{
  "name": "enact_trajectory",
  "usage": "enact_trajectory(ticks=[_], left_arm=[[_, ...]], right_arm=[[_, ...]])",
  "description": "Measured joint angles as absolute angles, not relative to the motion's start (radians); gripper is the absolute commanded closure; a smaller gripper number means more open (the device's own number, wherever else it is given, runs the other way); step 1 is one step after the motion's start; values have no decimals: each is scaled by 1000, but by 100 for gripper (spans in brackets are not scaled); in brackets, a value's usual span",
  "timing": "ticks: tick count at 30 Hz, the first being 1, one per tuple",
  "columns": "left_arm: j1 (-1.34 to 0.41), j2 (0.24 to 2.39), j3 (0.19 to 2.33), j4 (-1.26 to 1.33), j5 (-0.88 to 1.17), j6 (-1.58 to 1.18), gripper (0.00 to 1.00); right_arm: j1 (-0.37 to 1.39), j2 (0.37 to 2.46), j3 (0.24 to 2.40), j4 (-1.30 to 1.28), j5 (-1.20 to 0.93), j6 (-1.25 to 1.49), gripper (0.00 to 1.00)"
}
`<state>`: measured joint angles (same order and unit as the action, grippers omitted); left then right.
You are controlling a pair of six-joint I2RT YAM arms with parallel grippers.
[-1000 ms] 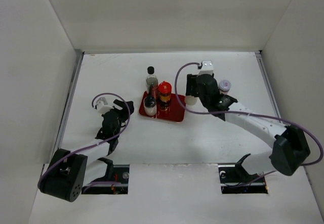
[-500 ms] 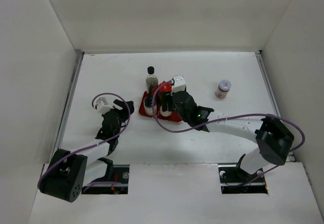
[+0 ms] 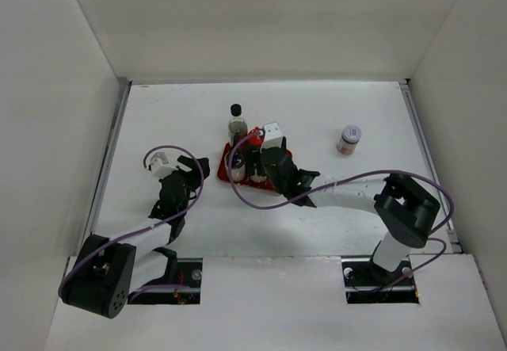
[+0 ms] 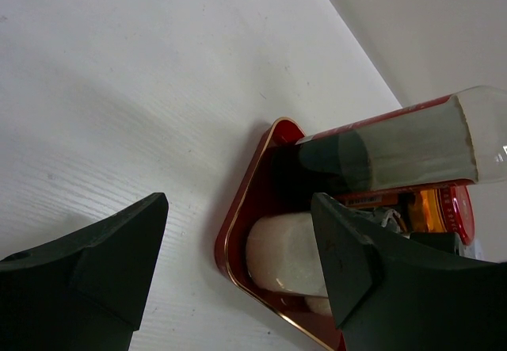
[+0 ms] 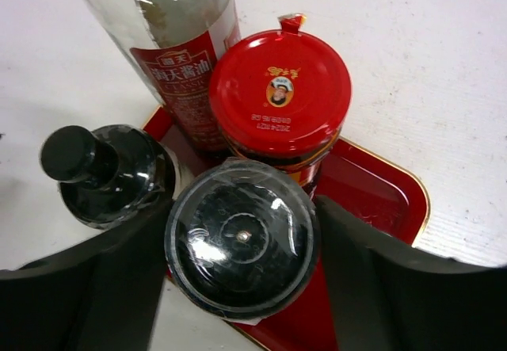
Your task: Organize the condiment bottles
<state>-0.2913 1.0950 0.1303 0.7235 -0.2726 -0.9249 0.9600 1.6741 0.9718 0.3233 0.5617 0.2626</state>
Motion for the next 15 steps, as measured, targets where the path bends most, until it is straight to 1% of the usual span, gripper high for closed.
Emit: enact_trajectory(ticks=[1, 2, 4, 7, 11, 13, 15], left_arm=[[-291, 1095, 130, 723, -272, -925, 29], [-291, 1095, 130, 723, -272, -925, 29], [-291, 1094, 130, 723, -272, -925, 28], [-291, 1089, 130, 723, -274, -925, 29], [-295, 1089, 130, 723, -279, -925, 29], [-296, 1089, 130, 723, -279, -924, 28], [-294, 1084, 130, 722, -280, -922, 28]], right_arm=[[964, 1674, 972, 328, 562, 263, 9], [967, 1673, 972, 335, 562, 266, 5], [971, 1663, 971, 339, 564, 265, 0], [976, 1602, 951, 333, 566, 265, 0], [952, 1388, 854, 311, 579, 275, 0], [890, 1270, 805, 299, 599, 289, 0], [764, 1190, 792, 268, 630, 303, 0]])
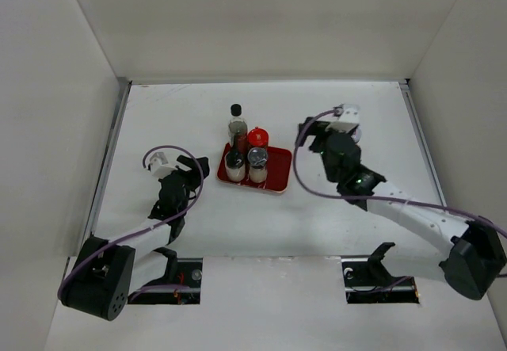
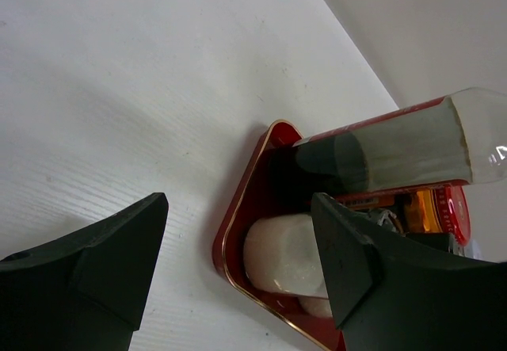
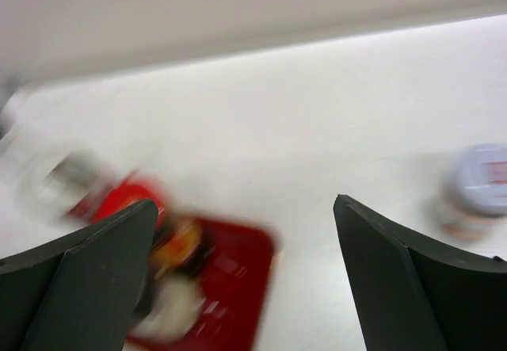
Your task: Organize the condiment bottles
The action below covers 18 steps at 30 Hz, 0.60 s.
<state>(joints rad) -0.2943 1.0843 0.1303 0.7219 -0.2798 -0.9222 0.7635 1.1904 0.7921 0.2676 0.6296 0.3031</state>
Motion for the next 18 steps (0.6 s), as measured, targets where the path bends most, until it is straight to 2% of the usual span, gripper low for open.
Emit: enact_trajectory(ticks=[4, 7, 12, 18], left_arm=[[-288, 1050, 130, 722, -284, -911, 28], [-297, 1045, 130, 723, -284, -905, 28], [-307, 1052, 130, 723, -282, -901, 27], [-316, 1064, 130, 723, -282, -900, 27]], right_arm=[[522, 1173, 810, 179, 700, 321, 0], [406, 1254, 851, 100, 712, 321, 0], [315, 1462, 929, 21, 658, 313, 0], [229, 1588, 986, -22, 546, 314, 0]])
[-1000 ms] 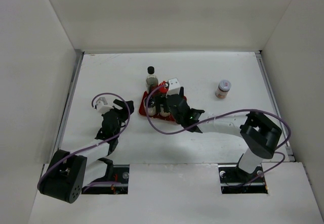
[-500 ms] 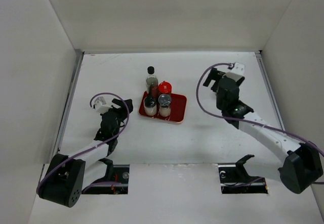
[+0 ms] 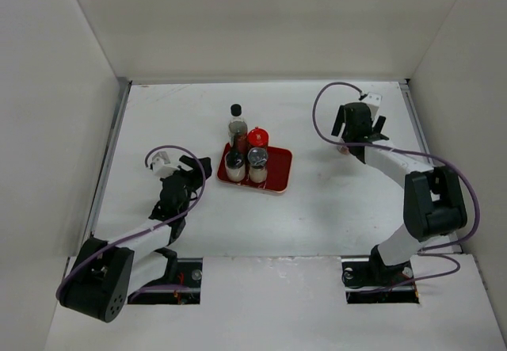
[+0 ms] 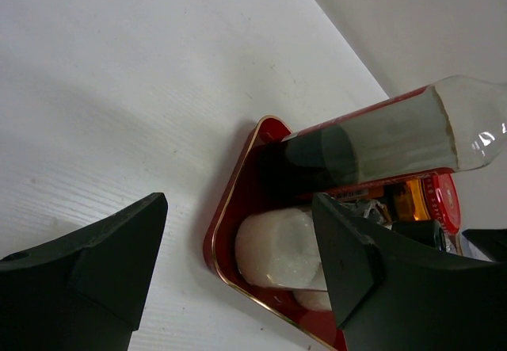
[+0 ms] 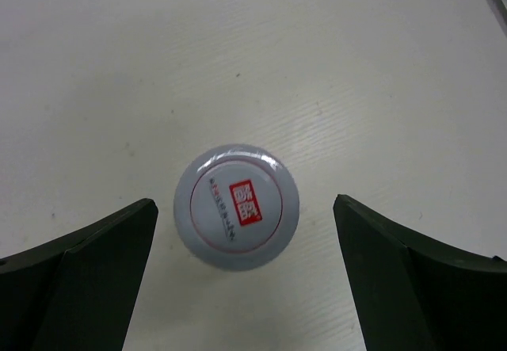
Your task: Organize the condiment bottles
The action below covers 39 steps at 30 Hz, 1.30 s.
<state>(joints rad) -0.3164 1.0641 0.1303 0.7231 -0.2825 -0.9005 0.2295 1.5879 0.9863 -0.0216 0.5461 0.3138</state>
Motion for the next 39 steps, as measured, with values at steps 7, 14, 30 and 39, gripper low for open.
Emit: enact_trajectory(ticks=[7, 14, 30, 39], left_arm=[[-321, 1082, 131, 723, -281, -900, 27], [-321, 1083, 131, 723, -281, -900, 27], [-320, 1084, 131, 723, -284, -897, 25], [-311, 1082, 131, 723, -287, -897, 25]], right_arm=[[176, 1679, 1060, -19, 443, 336, 13], [176, 1736, 1072, -23, 403, 359, 46], [554, 1509, 998, 3, 436, 371, 51], [678, 1626, 1050, 35, 400, 387, 50]])
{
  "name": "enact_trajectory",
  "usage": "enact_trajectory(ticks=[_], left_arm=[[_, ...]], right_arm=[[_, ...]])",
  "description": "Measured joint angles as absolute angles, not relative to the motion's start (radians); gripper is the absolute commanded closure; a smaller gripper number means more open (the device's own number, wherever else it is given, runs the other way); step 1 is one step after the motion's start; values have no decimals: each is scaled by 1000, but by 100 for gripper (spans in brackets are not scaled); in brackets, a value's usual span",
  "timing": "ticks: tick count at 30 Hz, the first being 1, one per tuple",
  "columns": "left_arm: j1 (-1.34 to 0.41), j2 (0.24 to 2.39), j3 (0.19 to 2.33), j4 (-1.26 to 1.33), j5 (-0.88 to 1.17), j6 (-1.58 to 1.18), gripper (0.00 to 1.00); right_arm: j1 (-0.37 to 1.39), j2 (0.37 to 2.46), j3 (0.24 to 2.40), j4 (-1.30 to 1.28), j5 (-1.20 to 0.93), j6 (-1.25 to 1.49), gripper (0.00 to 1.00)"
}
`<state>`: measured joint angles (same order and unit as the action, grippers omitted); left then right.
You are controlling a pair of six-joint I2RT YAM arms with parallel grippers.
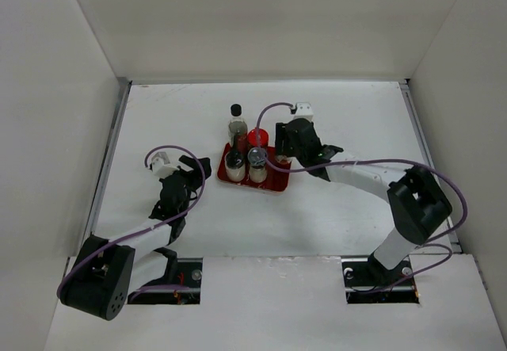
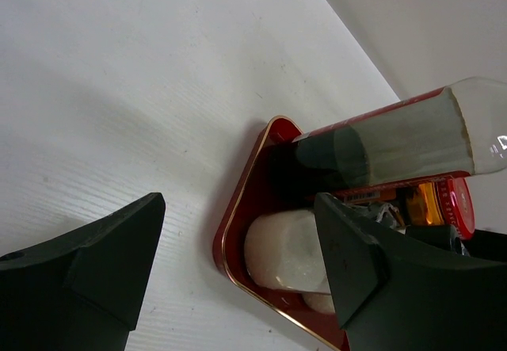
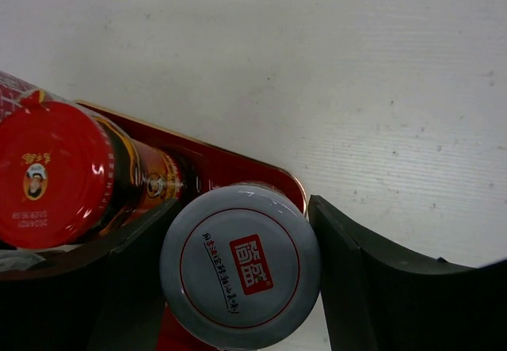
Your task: Organize the condiment bottles
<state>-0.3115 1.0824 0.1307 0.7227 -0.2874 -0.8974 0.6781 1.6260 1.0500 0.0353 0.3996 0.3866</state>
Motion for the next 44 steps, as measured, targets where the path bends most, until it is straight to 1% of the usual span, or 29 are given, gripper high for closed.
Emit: enact_trajectory(ticks=[4, 6, 7, 8, 9, 11, 12, 17, 21, 25, 30, 35, 39, 44], left_arm=[[-308, 1082, 131, 723, -288, -897, 22], [-308, 1083, 131, 723, -287, -897, 20], [-308, 1083, 131, 723, -287, -897, 17], [-308, 1083, 131, 723, -288, -896, 11], [-308, 1083, 131, 723, -288, -895, 0], [-308, 1083, 131, 723, -288, -894, 0], [-308, 1085, 131, 723, -288, -894, 0], [-307, 1090, 131, 716, -292, -894, 0], [-301, 1090, 135, 701, -303, -894, 0], [-290, 1089, 152, 661, -307, -894, 0], [-281, 1082, 234, 534, -311, -893, 0], [-267, 1081, 359, 343, -324, -890, 0], [-263, 1058, 414, 213, -361, -880, 0], [-284, 989, 427, 116, -419, -854, 0]], right_arm=[[687, 1700, 1058, 46, 395, 395, 49], [690, 1728, 1058, 54, 390, 402, 45], [691, 1739, 1058, 59, 388, 405, 41], [694, 1742, 1059, 67, 391, 404, 33], [694, 1742, 1059, 70, 390, 407, 23], [695, 1742, 1059, 86, 392, 414, 10], [695, 1741, 1060, 96, 395, 418, 0], [694, 1694, 1051, 104, 424, 417, 0], [693, 1559, 979, 138, 476, 433, 0], [686, 1405, 844, 180, 540, 477, 0], [665, 1296, 670, 212, 581, 542, 0], [645, 1232, 533, 218, 595, 627, 0], [634, 1203, 491, 237, 595, 667, 0], [628, 1206, 491, 292, 574, 687, 0]])
